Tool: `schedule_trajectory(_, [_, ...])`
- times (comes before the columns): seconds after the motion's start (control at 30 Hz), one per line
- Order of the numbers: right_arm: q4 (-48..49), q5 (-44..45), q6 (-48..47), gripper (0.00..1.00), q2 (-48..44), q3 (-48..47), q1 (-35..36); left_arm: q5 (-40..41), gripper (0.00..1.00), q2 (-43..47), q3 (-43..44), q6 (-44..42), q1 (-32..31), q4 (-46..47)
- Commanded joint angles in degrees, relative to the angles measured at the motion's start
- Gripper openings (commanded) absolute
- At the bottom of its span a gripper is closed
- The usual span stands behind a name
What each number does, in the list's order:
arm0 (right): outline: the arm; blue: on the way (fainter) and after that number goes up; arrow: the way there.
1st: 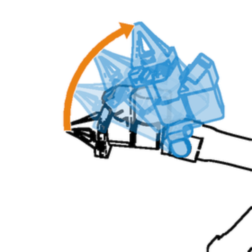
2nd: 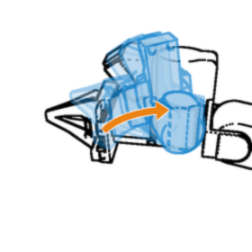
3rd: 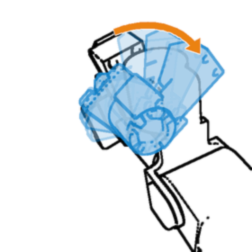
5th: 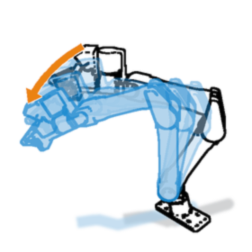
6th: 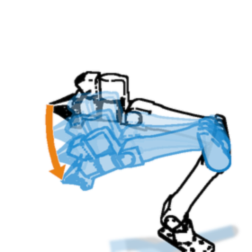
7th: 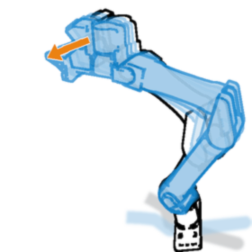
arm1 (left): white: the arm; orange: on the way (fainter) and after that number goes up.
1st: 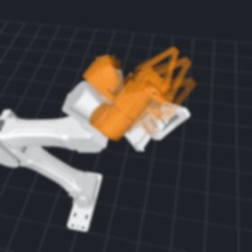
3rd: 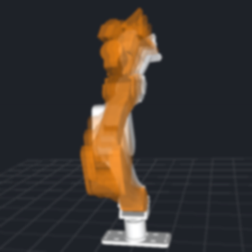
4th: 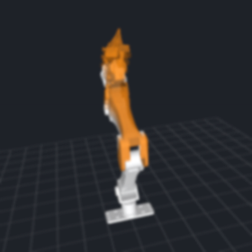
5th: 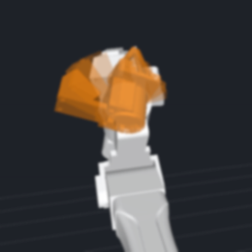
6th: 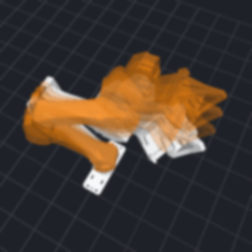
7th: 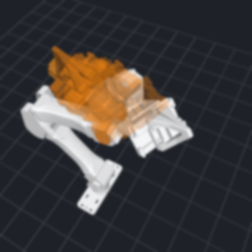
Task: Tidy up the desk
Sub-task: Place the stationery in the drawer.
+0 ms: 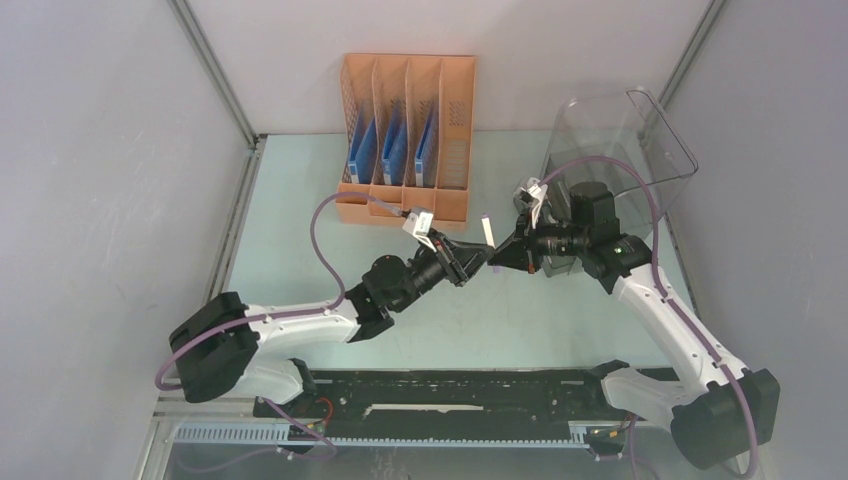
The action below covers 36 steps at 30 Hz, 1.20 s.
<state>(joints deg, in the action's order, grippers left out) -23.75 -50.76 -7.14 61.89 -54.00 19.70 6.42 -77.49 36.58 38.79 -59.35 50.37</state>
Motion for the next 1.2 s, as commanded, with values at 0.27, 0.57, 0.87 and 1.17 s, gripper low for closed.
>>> schedule_trajectory(0.27, [-0.26, 3.83, -4.97, 0.00, -2.01, -0.44, -0.01, 2.19, 0.73, 10.44, 0.00, -9.49, -0.33, -8.17])
schedule_trajectory(0.57, [-4.46, 15.95, -13.60, 0.00, -1.84, -1.88, -0.10, 15.31, 1.00, 22.03, -6.69, -16.52, 0.37, -19.14])
schedule_trajectory(0.87, [-0.71, 37.25, -12.00, 0.00, 1.91, -1.84, -0.32, 34.52, 1.00, 27.90, -10.28, -23.84, 1.19, -31.46])
schedule_trajectory(1.17, [3.04, 53.67, -11.13, 0.00, 8.67, -1.86, 1.63, 48.51, 1.00, 24.59, -14.14, -27.46, 1.43, -29.90])
